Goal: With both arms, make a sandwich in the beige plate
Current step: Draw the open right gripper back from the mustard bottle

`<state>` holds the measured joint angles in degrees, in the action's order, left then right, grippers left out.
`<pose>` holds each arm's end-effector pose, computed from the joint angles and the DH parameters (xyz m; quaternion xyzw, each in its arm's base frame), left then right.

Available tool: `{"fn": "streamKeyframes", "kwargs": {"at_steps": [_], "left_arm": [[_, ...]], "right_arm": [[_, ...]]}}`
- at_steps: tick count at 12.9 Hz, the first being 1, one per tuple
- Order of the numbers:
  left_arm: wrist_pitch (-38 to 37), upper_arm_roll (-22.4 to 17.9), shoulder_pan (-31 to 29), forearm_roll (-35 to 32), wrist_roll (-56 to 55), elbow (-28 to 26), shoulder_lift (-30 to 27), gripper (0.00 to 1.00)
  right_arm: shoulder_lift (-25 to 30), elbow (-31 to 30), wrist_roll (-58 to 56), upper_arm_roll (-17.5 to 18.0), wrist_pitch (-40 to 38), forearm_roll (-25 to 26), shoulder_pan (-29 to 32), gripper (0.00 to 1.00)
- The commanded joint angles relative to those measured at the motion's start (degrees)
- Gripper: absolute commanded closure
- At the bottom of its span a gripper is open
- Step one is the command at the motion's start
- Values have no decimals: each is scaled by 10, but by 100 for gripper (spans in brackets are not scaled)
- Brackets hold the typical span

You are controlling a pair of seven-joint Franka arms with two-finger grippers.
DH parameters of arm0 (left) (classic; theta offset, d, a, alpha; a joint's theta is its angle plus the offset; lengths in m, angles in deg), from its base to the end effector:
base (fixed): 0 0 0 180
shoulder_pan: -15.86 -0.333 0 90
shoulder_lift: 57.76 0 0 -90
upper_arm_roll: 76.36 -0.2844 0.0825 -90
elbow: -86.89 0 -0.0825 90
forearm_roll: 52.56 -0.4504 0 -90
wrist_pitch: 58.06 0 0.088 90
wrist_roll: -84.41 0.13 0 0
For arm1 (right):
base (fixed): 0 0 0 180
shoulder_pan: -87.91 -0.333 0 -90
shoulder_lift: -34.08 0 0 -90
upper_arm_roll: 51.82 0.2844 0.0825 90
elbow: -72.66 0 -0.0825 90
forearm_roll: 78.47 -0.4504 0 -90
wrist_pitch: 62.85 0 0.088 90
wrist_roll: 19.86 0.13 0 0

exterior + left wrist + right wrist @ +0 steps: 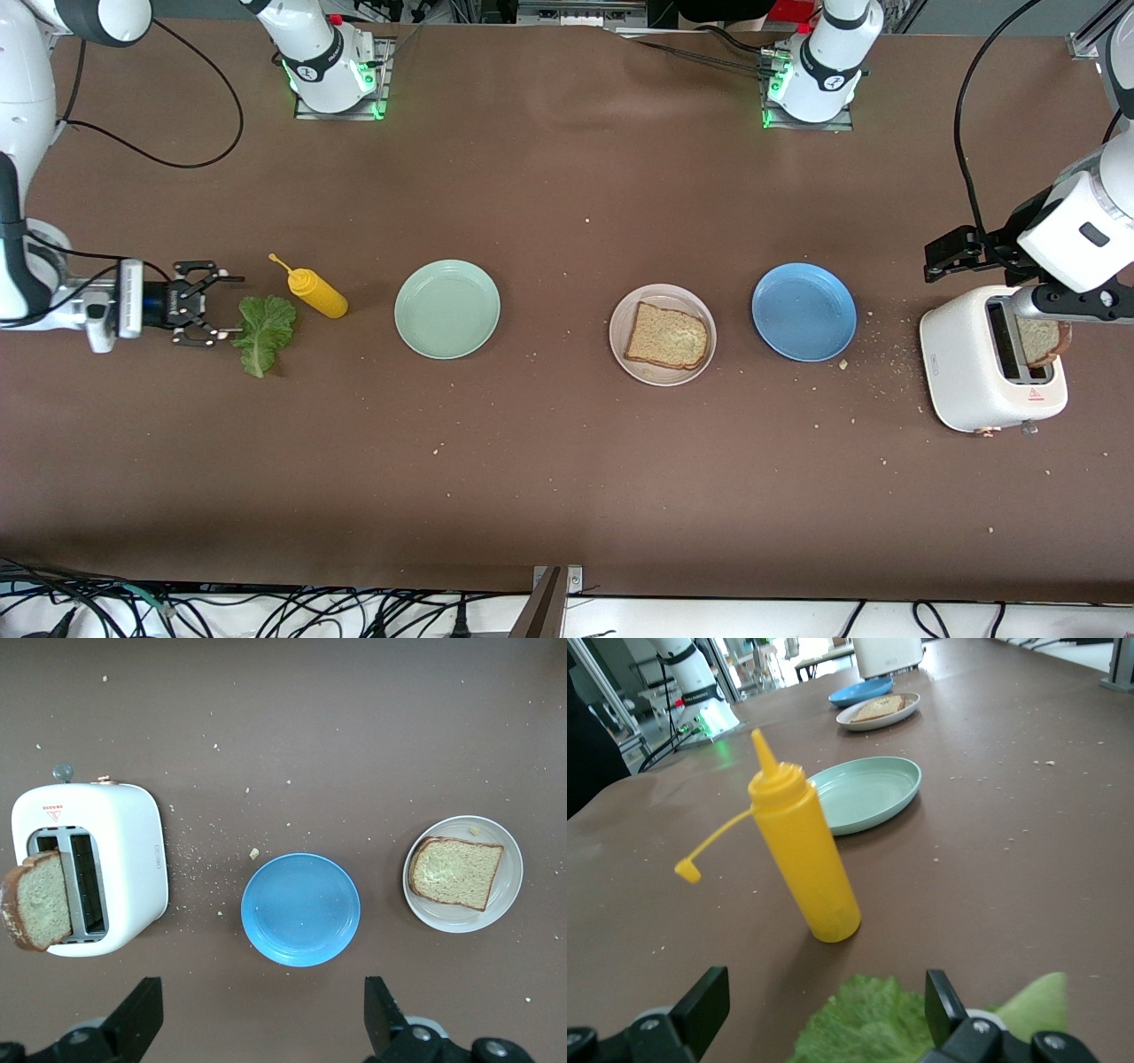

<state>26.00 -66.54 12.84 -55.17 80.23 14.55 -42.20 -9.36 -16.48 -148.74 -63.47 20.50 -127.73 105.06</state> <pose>0.6786 -0.0603 0.5504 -0.9993 0.0189 0.0315 0.0028 0.6070 -0.2071 0.1168 -0.6497 -0.5748 -0.2498 0.4302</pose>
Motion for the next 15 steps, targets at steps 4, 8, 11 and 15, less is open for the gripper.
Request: {"fn": "streamKeyframes", "kwargs": {"at_steps": [4, 8, 11, 15], "left_arm": [[-7, 2, -4, 10, -3, -3, -8, 0], [-7, 2, -4, 10, -3, -3, -8, 0], [-7, 2, -4, 10, -3, -3, -8, 0], [-7, 2, -4, 10, -3, -3, -7, 0]], "right_arm": [[95, 92, 285, 2, -29, 150, -23, 3], [185, 100, 512, 5, -22, 273, -55, 3], [204, 124, 648, 5, -22, 362, -95, 2], [208, 122, 888, 6, 1, 470, -155, 2]]}}
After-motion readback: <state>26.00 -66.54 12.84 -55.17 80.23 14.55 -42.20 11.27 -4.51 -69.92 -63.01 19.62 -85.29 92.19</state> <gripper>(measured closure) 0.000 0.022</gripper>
